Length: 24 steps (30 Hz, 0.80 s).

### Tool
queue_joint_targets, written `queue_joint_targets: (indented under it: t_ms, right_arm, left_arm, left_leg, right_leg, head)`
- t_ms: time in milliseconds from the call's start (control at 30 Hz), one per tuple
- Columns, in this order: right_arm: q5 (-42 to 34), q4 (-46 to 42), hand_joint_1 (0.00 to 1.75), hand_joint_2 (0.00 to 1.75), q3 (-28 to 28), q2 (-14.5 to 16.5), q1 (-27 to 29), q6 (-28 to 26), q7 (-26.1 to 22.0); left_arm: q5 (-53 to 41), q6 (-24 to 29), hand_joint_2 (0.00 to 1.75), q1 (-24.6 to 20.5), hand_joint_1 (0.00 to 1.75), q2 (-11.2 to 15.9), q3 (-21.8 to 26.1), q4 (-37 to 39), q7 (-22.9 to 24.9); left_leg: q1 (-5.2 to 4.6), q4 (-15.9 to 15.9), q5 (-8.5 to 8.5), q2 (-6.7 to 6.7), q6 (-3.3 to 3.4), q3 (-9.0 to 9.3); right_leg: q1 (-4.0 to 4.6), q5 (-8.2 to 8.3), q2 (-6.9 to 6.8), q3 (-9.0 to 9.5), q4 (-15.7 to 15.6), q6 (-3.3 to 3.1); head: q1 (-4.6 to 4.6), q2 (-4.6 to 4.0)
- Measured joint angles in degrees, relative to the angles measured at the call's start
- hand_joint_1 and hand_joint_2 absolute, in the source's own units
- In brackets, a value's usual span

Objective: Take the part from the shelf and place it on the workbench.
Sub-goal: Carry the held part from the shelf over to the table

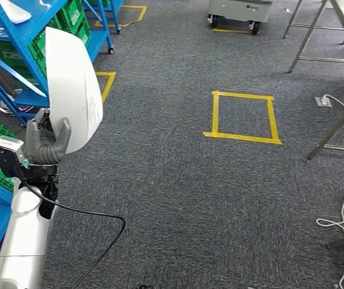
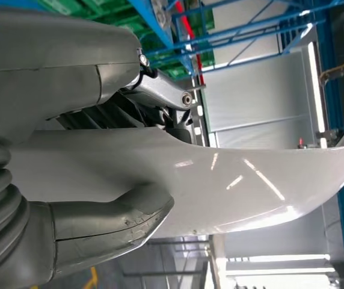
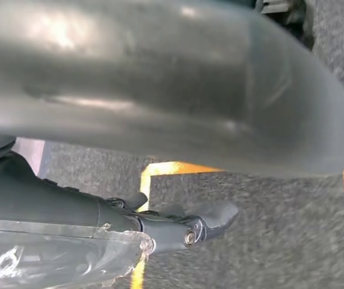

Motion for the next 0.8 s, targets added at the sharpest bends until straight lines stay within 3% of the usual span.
queue_joint_targets:
  t_ms: [33, 100, 167, 233, 300, 367, 433, 467, 500, 533, 600, 667, 733, 800]
  right_arm:
    - [0.0, 0.0, 0.00, 0.00, 0.0, 0.0, 0.0, 0.7, 0.7]
    - [-0.1, 0.0, 0.00, 0.00, 0.1, 0.0, 0.1, 2.6, 2.3]
    - [-0.2, 0.0, 0.00, 0.00, 0.2, -0.1, 0.1, 3.8, 3.7]
    - [-0.3, 0.0, 0.00, 0.00, 0.2, -0.1, 0.4, 3.7, 4.8]
    - [-0.5, 0.0, 0.00, 0.00, 0.3, -0.1, 0.7, 3.1, 5.6]
    - [-0.6, 0.0, 0.00, 0.00, 0.5, -0.1, 0.7, 2.7, 6.2]
    - [-0.8, 0.0, 0.00, 0.00, 0.6, -0.1, 0.6, 2.7, 6.6]
    - [-0.8, 0.0, 0.00, 0.00, 0.7, -0.1, 0.6, 2.7, 6.9]
    - [-0.9, 0.0, 0.00, 0.00, 0.7, -0.1, 0.7, 2.8, 7.1]
    - [-1.0, 0.0, 0.00, 0.00, 0.7, -0.1, 0.7, 2.9, 7.3]
    - [-1.0, 0.0, 0.00, 0.00, 0.8, -0.1, 0.8, 2.9, 7.5]
    - [-1.2, 0.0, 0.00, 0.00, 0.8, -0.1, 0.7, 3.1, 8.0]
    - [-1.4, 0.0, 0.00, 0.00, 0.8, -0.1, 0.7, 3.2, 8.4]
    - [-1.6, 0.0, 0.00, 0.00, 0.8, -0.2, 0.7, 3.2, 8.6]
  left_arm:
    - [0.3, -0.3, 1.75, 0.0, 1.75, 0.0, -0.1, 0.0, 0.0]
    - [0.8, -0.9, 1.75, -0.4, 1.75, -0.1, -0.3, 0.1, 0.1]
    - [1.1, -1.3, 1.75, -0.8, 1.75, -0.3, -0.7, 0.4, 0.1]
    - [1.3, -1.4, 1.75, -0.9, 1.75, -0.7, -1.1, 0.8, 0.2]
    - [1.4, -1.6, 1.75, -1.0, 1.75, -1.1, -1.3, 1.1, 0.3]
    - [1.4, -1.7, 1.75, -1.0, 1.75, -1.1, -1.3, 1.3, 0.4]
    - [1.4, -1.8, 1.75, -0.8, 1.75, -1.1, -1.3, 1.7, 0.5]
    - [1.4, -1.8, 1.75, -0.7, 1.75, -1.1, -1.3, 1.9, 0.6]
    - [1.4, -1.8, 1.75, -0.7, 1.75, -1.1, -1.3, 2.1, 0.6]
    - [1.4, -1.9, 1.75, -0.6, 1.75, -1.2, -1.3, 2.3, 0.6]
    - [1.2, -1.9, 1.75, -0.7, 1.75, -1.2, -1.3, 2.6, 0.6]
    - [0.2, -2.0, 1.75, -0.7, 1.75, -1.1, -1.6, 2.8, 0.6]
    - [-1.9, -1.4, 1.75, -0.9, 1.75, -1.2, -2.3, 3.1, 0.9]
    - [-3.9, 0.1, 1.75, -1.1, 1.75, -1.3, -3.1, 3.5, 1.4]
  left_leg:
    - [0.11, -2.9, 2.25, -0.27, -0.07, 1.13]
    - [0.67, -10.1, 5.80, -2.52, -0.22, 4.30]
    - [0.99, -13.6, 6.45, -4.48, 0.09, 5.89]
    - [0.84, -13.9, 6.26, -3.78, 0.91, 6.04]
    - [0.75, -14.0, 6.32, -2.37, 1.78, 6.22]
    - [0.49, -14.1, 6.23, -0.89, 2.40, 6.39]
    - [0.19, -14.1, 6.06, 0.73, 2.65, 6.50]
    - [0.08, -14.0, 5.95, 1.55, 2.70, 6.58]
    - [0.00, -14.0, 5.82, 2.32, 2.70, 6.73]
    - [-0.07, -14.0, 5.64, 3.06, 2.63, 6.96]
    - [-0.36, -14.0, 5.16, 4.35, 2.27, 7.52]
    - [-0.66, -14.1, 4.82, 5.43, 1.75, 7.92]
    - [-0.63, -14.3, 4.69, 6.54, 1.15, 8.27]
    - [-0.35, -13.6, 3.80, 5.28, 0.52, 8.21]
  right_leg:
    - [-0.10, 0.00, 0.90, 0.03, 0.1, 0.14]
    - [-0.22, -0.15, 2.53, -0.28, 0.6, 0.77]
    - [-0.35, -0.23, 3.92, -0.99, 1.0, 1.60]
    - [-0.60, -0.08, 4.92, -1.67, 1.0, 2.26]
    - [-0.44, -1.06, 2.22, -2.66, 2.6, 2.72]
    - [-0.23, -4.35, -2.24, -5.62, 8.9, 3.08]
    - [-0.40, -7.41, -3.77, -9.38, 16.4, 3.27]
    - [-0.47, -7.59, -3.90, -10.17, 17.9, 3.28]
    - [-0.51, -6.69, -4.01, -9.70, 17.1, 3.24]
    - [-0.51, -5.00, -4.39, -8.02, 14.0, 3.14]
    - [-0.27, -1.80, -6.93, -3.43, 5.9, 2.75]
    - [0.13, -0.80, -8.46, -1.23, 2.0, 2.26]
    - [0.37, -0.76, -7.26, -1.25, 1.6, 1.69]
    - [0.18, -0.45, -5.92, -0.88, 1.0, 0.98]
  head:
    - [-0.01, 0.00]
    - [-0.01, -0.01]
    - [-0.01, -0.01]
    - [-0.05, 0.00]
    - [0.26, 0.00]
    - [0.63, -0.01]
    - [0.69, -0.01]
    - [0.69, -0.01]
    - [0.69, 0.00]
    - [0.69, 0.00]
    - [0.68, 0.00]
    - [0.53, 0.00]
    - [0.39, 0.00]
    - [0.25, -0.01]
